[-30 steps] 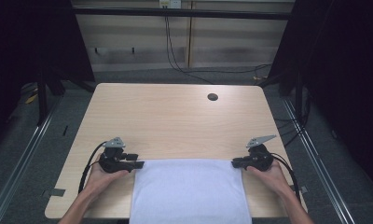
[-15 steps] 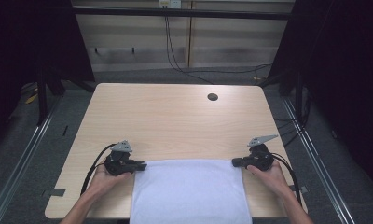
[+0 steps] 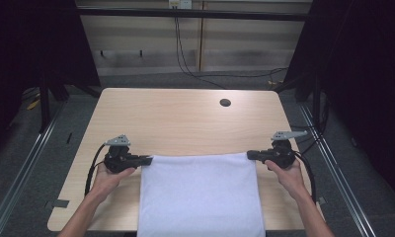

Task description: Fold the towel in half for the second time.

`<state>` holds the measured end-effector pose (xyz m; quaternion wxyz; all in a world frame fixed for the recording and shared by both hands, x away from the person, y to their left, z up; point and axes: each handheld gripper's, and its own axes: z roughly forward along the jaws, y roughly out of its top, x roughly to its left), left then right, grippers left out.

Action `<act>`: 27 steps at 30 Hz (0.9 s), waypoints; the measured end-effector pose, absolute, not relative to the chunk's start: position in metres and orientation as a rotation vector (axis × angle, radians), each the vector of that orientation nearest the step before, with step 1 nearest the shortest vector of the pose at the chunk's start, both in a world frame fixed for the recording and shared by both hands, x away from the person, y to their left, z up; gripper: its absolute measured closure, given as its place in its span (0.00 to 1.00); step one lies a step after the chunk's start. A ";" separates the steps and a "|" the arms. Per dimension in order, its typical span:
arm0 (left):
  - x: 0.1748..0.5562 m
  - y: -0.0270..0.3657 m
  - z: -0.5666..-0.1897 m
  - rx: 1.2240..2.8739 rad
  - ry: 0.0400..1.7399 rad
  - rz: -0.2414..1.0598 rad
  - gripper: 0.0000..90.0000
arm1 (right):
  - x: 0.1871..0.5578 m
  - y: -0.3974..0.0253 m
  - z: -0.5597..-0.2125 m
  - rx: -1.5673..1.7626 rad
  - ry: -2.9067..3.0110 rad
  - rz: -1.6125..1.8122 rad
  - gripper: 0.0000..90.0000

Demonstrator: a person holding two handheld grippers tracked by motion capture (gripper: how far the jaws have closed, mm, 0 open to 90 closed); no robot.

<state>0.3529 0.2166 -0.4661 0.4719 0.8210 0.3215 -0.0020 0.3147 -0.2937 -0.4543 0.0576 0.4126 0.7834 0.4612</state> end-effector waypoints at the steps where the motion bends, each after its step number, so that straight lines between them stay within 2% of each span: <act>1: 0.355 0.216 -0.464 2.009 0.784 -0.006 0.95 | 0.316 -0.294 -0.452 1.250 2.367 1.403 0.97; 7: 0.369 0.217 -0.449 1.977 0.782 -0.029 0.95 | 0.331 -0.294 -0.429 1.234 2.319 1.449 0.97; 14: 0.379 0.222 -0.431 1.922 0.797 0.038 0.95 | 0.342 -0.296 -0.410 1.228 2.280 1.456 0.97; 27: 0.401 0.215 -0.390 1.967 0.777 0.114 0.95 | 0.366 -0.308 -0.391 1.241 2.268 1.518 0.97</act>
